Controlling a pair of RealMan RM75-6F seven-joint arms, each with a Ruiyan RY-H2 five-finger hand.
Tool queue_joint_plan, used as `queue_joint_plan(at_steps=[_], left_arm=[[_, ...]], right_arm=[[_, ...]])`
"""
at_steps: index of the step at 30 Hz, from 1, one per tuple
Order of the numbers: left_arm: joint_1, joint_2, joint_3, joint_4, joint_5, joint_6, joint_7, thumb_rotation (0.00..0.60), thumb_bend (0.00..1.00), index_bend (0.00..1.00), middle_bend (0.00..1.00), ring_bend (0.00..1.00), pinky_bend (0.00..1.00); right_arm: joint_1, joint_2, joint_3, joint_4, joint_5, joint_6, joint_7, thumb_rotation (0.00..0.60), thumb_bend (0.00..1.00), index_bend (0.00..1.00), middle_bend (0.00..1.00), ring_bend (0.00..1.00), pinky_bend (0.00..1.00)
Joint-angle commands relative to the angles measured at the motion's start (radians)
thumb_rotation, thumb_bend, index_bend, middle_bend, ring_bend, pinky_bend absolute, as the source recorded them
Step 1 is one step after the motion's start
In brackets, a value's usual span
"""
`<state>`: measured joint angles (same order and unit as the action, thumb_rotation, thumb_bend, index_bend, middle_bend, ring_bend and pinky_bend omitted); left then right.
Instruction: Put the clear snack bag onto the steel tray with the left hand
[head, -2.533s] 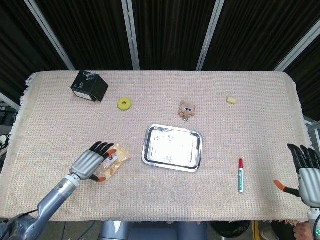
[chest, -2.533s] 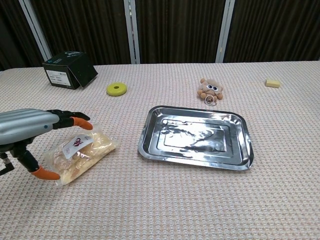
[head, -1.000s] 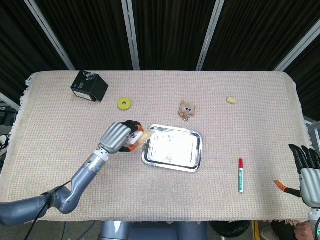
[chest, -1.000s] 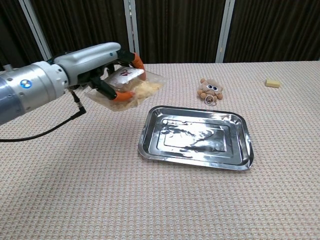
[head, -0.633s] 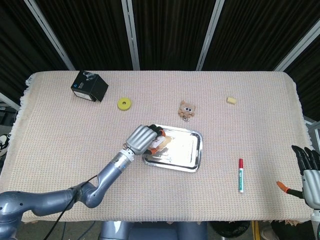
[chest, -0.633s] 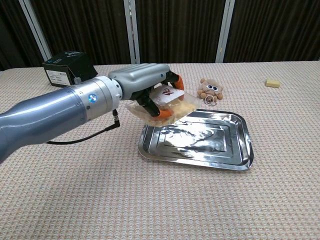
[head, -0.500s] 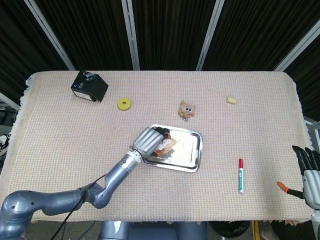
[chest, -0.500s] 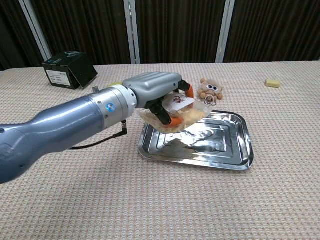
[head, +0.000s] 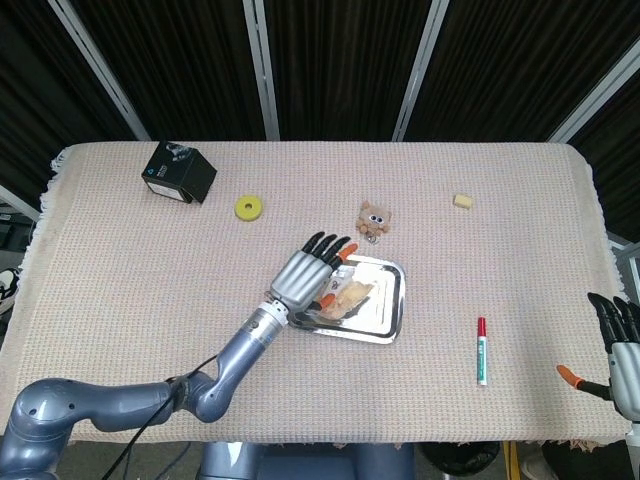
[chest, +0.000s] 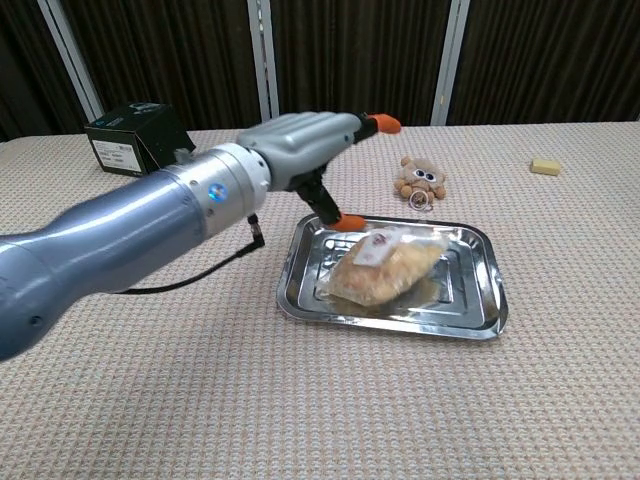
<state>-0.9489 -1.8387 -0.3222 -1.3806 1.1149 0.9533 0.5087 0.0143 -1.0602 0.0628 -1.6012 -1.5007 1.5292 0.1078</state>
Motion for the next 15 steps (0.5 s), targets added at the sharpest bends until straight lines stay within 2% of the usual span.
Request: queue_joint_plan(at_steps=[1,4,9,11,12,15], left_arm=[[0.105,0.161,0.037,-0.207,0.014,0.125,0.052,0.582,0.02,0.06,0.0,0.0,0.0],[0.172,0.267,0.068,-0.326,0.014,0.183,0.066,0.58,0.03,0.1,0.0,0.0,0.0],[0.276,0.402,0.133,-0.407,0.095,0.277,0.008,0.58,0.03,0.15,0.0,0.0,0.0],[0.342,0.47,0.175,-0.433,0.142,0.335,-0.046,0.579,0.03,0.15,0.0,0.0,0.0],[0.408,0.521,0.209,-0.441,0.16,0.401,-0.082,0.579,0.03,0.15,0.0,0.0,0.0],[0.5,0.603,0.283,-0.449,0.244,0.474,-0.186,0.583,0.03,0.15,0.0,0.0,0.0]], right_arm=[[0.008,-0.006,0.004,0.006,0.0,-0.01,0.007,0.6,0.0,0.01,0.08,0.0,0.0],[0.021,-0.013,0.007,0.016,-0.002,-0.025,0.012,0.6,0.0,0.01,0.08,0.0,0.0],[0.033,-0.022,0.014,0.035,0.003,-0.038,0.021,0.6,0.0,0.01,0.08,0.0,0.0],[0.037,-0.025,0.017,0.043,0.006,-0.042,0.021,0.6,0.0,0.01,0.08,0.0,0.0],[0.038,-0.028,0.022,0.047,0.011,-0.04,0.019,0.6,0.0,0.01,0.08,0.0,0.0],[0.041,-0.038,0.031,0.051,0.025,-0.038,0.006,0.6,0.0,0.01,0.08,0.0,0.0]])
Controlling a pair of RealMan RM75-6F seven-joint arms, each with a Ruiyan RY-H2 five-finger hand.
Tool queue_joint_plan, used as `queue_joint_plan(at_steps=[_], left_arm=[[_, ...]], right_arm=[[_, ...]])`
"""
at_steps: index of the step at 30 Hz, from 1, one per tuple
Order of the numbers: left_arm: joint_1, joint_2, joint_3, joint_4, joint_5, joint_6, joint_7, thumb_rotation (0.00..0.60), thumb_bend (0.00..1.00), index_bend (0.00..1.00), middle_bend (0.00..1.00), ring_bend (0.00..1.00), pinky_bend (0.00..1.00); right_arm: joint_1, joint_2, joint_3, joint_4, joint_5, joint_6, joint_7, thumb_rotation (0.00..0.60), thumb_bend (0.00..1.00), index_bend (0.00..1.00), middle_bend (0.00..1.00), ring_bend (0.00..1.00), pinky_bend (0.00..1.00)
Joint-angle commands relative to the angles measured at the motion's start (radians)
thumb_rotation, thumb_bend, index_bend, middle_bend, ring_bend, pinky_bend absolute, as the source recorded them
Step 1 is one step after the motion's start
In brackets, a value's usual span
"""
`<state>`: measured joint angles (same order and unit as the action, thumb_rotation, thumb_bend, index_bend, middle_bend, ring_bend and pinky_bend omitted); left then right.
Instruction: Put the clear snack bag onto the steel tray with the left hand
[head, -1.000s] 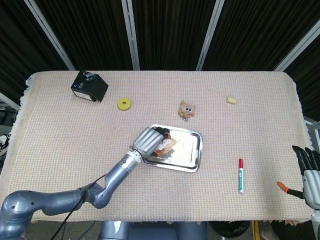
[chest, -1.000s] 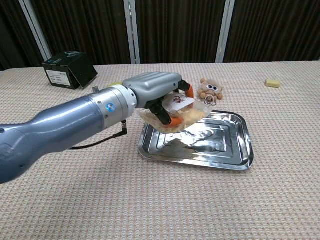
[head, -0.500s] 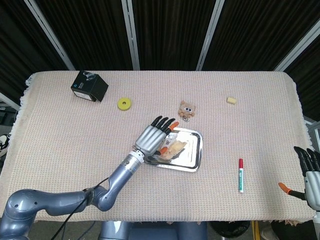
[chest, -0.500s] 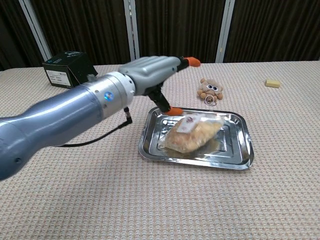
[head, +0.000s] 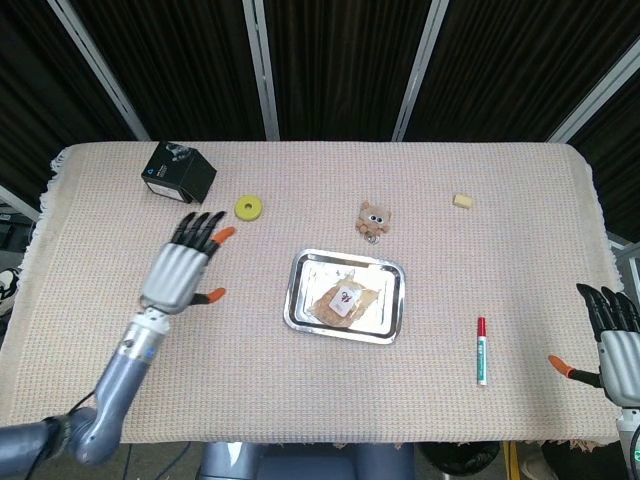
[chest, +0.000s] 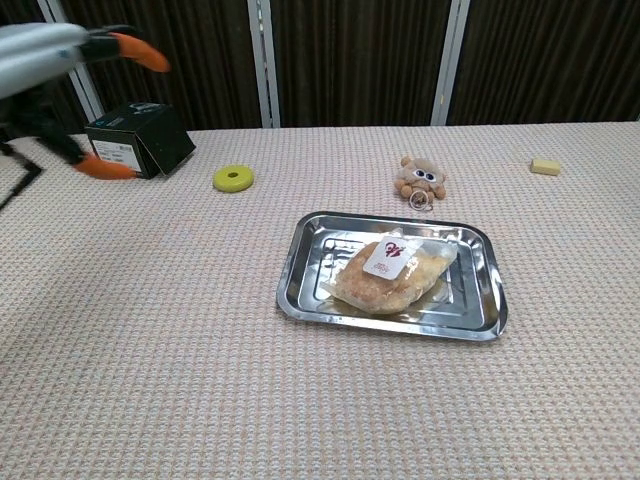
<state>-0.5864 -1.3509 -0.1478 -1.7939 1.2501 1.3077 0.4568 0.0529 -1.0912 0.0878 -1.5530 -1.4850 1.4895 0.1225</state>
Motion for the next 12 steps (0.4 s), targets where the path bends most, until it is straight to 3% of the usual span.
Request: queue_joint_plan(at_steps=[1,3,12], left_arm=[[0.163,0.133,0.128,-0.03,0.127,0.139,-0.162,0.583,0.03,0.16,0.0,0.0,0.0],[0.233,0.166,0.179,-0.004,0.17,0.195,-0.237,0.586,0.03,0.16,0.0,0.0,0.0],[0.385,0.194,0.247,0.08,0.241,0.318,-0.336,0.583,0.03,0.16,0.0,0.0,0.0]], right_arm=[[0.003,-0.011,0.011,0.003,0.016,0.003,-0.017,0.6,0.0,0.01,0.08,0.0,0.0],[0.005,-0.029,0.025,0.002,0.039,0.009,-0.053,0.6,0.0,0.01,0.08,0.0,0.0],[0.021,-0.04,0.036,-0.022,0.054,-0.004,-0.109,0.6,0.0,0.01,0.08,0.0,0.0]])
